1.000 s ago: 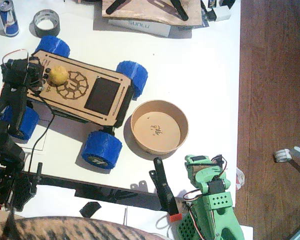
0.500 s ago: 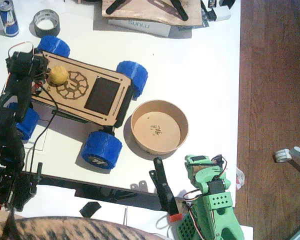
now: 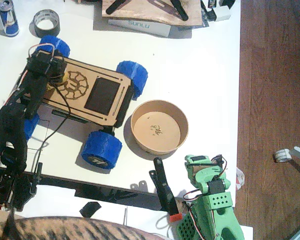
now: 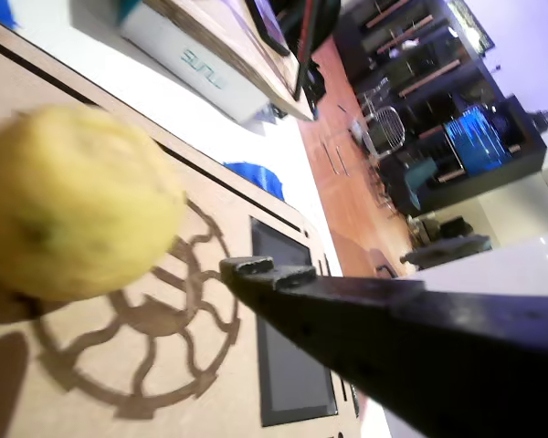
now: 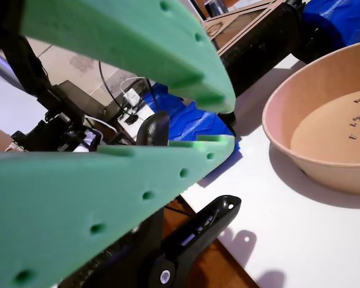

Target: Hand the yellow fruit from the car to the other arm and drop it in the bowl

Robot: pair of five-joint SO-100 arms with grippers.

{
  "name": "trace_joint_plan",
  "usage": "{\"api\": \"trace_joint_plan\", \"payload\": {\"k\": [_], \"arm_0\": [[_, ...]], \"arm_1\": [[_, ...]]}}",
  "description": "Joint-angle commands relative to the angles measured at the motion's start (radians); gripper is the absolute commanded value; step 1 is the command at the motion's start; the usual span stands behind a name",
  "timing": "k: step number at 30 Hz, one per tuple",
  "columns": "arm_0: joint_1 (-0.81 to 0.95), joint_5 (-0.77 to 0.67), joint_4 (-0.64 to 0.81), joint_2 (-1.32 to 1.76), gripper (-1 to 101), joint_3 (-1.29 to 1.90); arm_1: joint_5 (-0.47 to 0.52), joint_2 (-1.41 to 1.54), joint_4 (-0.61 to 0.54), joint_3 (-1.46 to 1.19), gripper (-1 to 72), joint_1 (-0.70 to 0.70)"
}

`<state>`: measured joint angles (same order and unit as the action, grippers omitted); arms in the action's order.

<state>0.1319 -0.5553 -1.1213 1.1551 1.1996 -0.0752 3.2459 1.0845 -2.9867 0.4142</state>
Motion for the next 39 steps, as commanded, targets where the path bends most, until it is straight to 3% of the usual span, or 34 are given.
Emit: {"api": "trace_joint_plan", "payload": {"k": [1, 12, 33, 35, 39], "arm_0": [[0.009, -0.003, 0.021, -0.008, 42, -0.051], [-0.012, -0.005, 0.021, -0.060, 45, -0.051], [-0.044, 0.009, 0.091, -0.140, 42, -0.051], [-0.044, 0.009, 0.091, -0.140, 40, -0.051], [-0.041, 0.009, 0.107, -0.150, 19, -0.051]], "arm_1": [[0.014, 0.005, 0.003, 0.040, 0.2, -0.005], [0.014, 0.005, 0.003, 0.040, 0.2, -0.005], [0.014, 0.005, 0.003, 0.040, 0.2, -0.005], [0.014, 0.005, 0.003, 0.040, 0.2, -0.005], [0.014, 0.005, 0.003, 0.040, 0.2, -0.005]]}}
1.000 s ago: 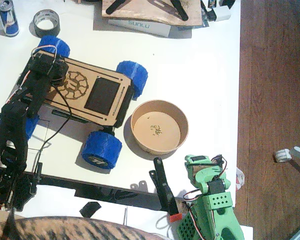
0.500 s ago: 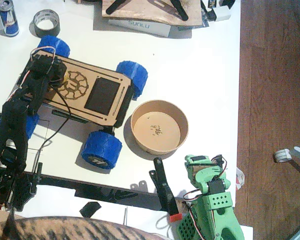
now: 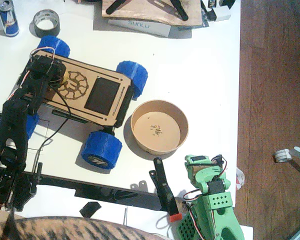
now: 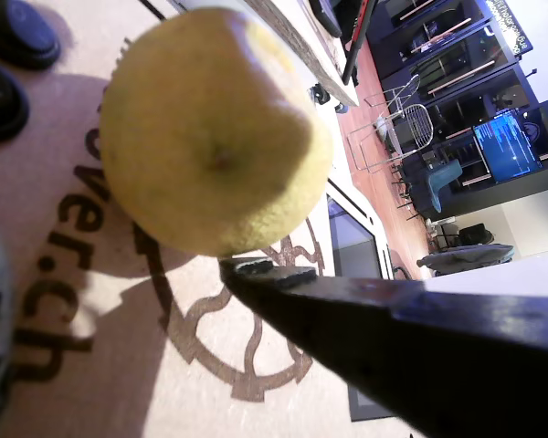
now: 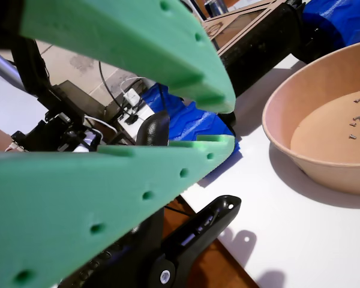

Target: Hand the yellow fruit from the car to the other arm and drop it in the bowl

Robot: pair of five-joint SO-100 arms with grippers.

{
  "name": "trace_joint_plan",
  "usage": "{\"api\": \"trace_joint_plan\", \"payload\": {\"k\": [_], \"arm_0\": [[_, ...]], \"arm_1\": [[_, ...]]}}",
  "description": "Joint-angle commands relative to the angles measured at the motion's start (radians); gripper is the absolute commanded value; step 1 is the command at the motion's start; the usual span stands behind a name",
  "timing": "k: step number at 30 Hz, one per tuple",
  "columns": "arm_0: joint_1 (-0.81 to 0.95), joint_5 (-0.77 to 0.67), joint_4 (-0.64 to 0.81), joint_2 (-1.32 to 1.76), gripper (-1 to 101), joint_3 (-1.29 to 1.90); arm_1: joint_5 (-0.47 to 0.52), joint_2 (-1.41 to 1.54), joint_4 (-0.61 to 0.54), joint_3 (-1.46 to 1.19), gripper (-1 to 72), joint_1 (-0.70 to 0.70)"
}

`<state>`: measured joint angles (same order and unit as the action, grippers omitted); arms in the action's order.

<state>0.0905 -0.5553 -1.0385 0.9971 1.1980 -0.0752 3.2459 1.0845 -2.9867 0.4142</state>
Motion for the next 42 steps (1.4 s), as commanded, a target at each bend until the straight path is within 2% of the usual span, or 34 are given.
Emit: {"api": "trace_joint_plan", "payload": {"k": [1, 4, 9, 24, 29, 33, 37, 39, 42], "arm_0": [[0.002, 0.009, 0.026, 0.008, 12, -0.049], [0.002, 0.009, 0.023, 0.005, 3, -0.049], [0.003, 0.009, 0.020, 0.003, 0, -0.049], [-0.003, 0.008, 0.020, -0.008, 0, -0.048], [0.008, -0.003, -0.008, 0.072, 0, -0.035], [0.029, -0.008, -0.089, 0.230, 0, -0.032], [0.074, -0.051, -0.250, 0.322, 0, -0.031], [0.137, -0.091, -0.305, 0.351, 0, -0.031], [0.291, -0.137, -0.310, 0.393, 0, -0.031]], "arm_1": [[0.014, 0.005, 0.003, 0.040, 0.2, -0.005], [0.014, 0.005, 0.003, 0.040, 0.2, -0.005], [0.014, 0.005, 0.003, 0.040, 0.2, -0.005], [0.014, 0.005, 0.003, 0.040, 0.2, -0.005], [0.014, 0.005, 0.003, 0.040, 0.2, -0.005], [0.014, 0.005, 0.003, 0.040, 0.2, -0.005], [0.014, 0.005, 0.003, 0.040, 0.2, -0.005], [0.014, 0.005, 0.003, 0.040, 0.2, -0.005], [0.014, 0.005, 0.003, 0.043, 0.2, -0.006]]}}
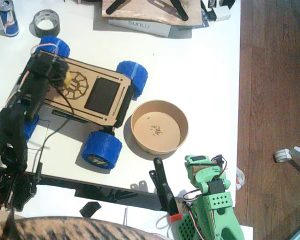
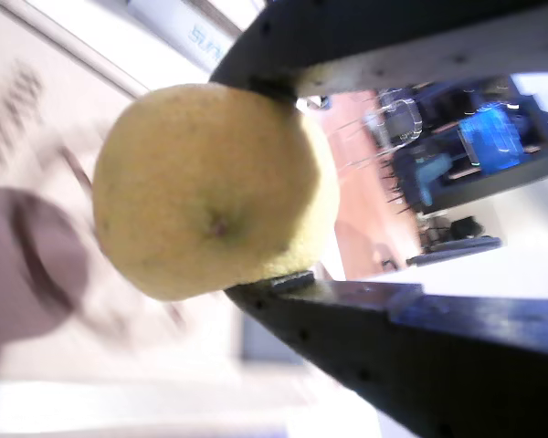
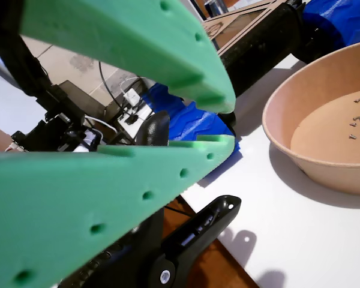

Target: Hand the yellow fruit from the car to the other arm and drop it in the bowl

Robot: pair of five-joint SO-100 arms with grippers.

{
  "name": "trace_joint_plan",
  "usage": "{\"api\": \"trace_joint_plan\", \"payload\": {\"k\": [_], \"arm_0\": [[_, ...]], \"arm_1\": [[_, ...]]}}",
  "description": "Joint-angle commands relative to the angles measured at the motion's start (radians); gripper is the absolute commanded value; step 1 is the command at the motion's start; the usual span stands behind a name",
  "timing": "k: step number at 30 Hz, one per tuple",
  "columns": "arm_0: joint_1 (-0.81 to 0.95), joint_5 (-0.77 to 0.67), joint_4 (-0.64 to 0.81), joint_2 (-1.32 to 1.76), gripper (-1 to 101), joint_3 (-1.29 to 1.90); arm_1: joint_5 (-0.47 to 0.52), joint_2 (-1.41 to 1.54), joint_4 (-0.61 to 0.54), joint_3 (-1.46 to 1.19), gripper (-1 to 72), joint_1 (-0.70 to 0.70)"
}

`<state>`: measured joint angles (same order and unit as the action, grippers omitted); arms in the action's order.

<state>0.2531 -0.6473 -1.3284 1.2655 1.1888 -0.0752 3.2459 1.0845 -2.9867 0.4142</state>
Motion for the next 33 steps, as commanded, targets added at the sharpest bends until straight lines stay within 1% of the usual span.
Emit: {"api": "trace_joint_plan", "payload": {"k": [1, 4, 7, 11, 15, 16, 20, 22, 25, 26, 28, 30, 31, 33], "arm_0": [[0.181, -0.064, -0.017, 0.143, 0, -0.021], [0.308, -0.153, -0.044, 0.213, 0, -0.020], [0.433, -0.244, -0.037, 0.302, 0, 0.014], [0.592, -0.342, 0.037, 0.453, 0, 0.164], [0.741, -0.491, 0.161, 0.644, 0, 0.456], [0.779, -0.537, 0.235, 0.706, 0, 0.554], [0.943, -0.727, 0.647, 0.904, 0, 0.966], [1.019, -0.821, 0.861, 0.931, 0, 1.137], [1.117, -0.954, 1.223, 0.907, 0, 1.321], [1.146, -0.994, 1.258, 0.911, 0, 1.351], [1.177, -1.055, 1.186, 0.953, 0, 1.364], [1.178, -1.071, 1.157, 0.999, 0, 1.364], [1.178, -1.072, 1.132, 1.029, 0, 1.364], [1.178, -1.072, 1.072, 1.092, 0, 1.365]], "arm_1": [[0.014, 0.005, 0.003, 0.044, 0.2, -0.006], [0.014, 0.005, 0.003, 0.054, 0.2, -0.005], [0.014, 0.005, 0.005, 0.066, 0.2, -0.002], [0.014, 0.005, 0.008, 0.084, 0.2, 0.003], [0.017, 0.005, 0.008, 0.083, 0.2, 0.011], [0.017, 0.005, 0.006, 0.083, 0.2, 0.011], [0.025, 0.005, 0.000, 0.084, 0.2, 0.008], [0.037, 0.005, -0.008, 0.084, 0.2, 0.008], [0.078, 0.005, -0.031, 0.087, 0.1, 0.021], [0.098, -0.002, -0.048, 0.084, 0.1, 0.043], [0.149, -0.015, -0.101, 0.078, 0.1, 0.080], [0.230, -0.054, -0.166, 0.078, 0.1, 0.140], [0.275, -0.069, -0.192, 0.078, 0.1, 0.172], [0.405, -0.112, -0.229, 0.081, 0.0, 0.253]]}}
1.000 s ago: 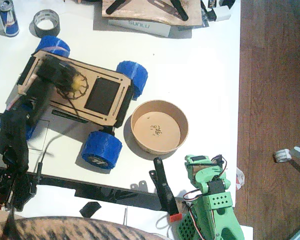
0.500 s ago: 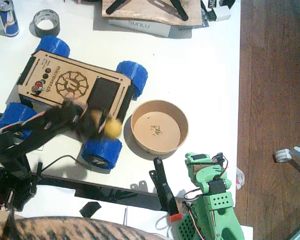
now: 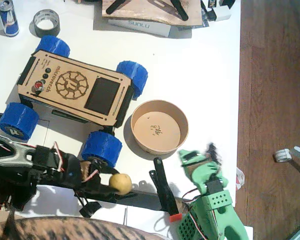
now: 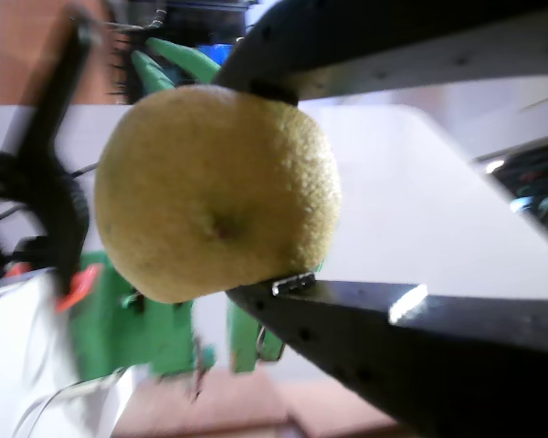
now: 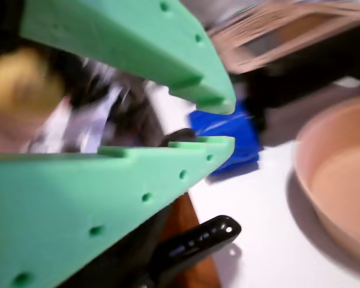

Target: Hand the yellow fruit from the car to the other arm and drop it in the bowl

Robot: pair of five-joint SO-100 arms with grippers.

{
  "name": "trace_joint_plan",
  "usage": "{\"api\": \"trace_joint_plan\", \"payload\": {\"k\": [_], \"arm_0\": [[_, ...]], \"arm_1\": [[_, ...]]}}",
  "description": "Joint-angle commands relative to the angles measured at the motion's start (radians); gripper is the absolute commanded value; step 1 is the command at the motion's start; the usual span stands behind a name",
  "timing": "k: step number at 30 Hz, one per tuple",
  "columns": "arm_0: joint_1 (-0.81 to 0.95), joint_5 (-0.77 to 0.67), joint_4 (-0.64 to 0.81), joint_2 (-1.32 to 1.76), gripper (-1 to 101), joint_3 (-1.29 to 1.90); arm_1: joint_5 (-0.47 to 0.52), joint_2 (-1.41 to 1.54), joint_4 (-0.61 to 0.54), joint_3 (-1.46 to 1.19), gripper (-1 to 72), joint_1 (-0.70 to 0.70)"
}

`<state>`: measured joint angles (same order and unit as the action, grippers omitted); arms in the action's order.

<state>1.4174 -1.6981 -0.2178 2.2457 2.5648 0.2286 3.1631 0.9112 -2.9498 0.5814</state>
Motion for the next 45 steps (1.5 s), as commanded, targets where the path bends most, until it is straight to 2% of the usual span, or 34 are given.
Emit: {"api": "trace_joint_plan", "payload": {"k": [1, 10, 14, 18, 31, 37, 45], "arm_0": [[0.014, -0.021, -0.044, 0.126, 0, -0.011], [0.014, -0.031, 0.000, 0.132, 0, 0.002], [0.014, -0.031, 0.000, 0.133, 0, 0.002], [0.014, -0.031, 0.000, 0.130, 0, 0.002], [0.014, -0.031, -0.014, 0.126, 0, 0.002], [0.014, -0.031, -0.015, 0.126, 0, 0.002], [0.014, -0.031, -0.014, 0.124, 0, 0.002]], "arm_1": [[0.158, -0.051, -0.080, 0.046, 0.0, 0.118], [0.604, -0.233, -0.368, 0.061, -0.1, 0.232], [0.719, -0.275, -0.383, 0.058, -0.1, 0.298], [0.788, -0.272, -0.383, 0.060, -0.1, 0.354], [0.831, -0.181, -0.222, 0.051, -0.1, 0.640], [0.827, -0.160, -0.198, 0.052, -0.1, 0.792], [0.825, -0.137, -0.204, 0.048, -0.1, 0.808]]}}
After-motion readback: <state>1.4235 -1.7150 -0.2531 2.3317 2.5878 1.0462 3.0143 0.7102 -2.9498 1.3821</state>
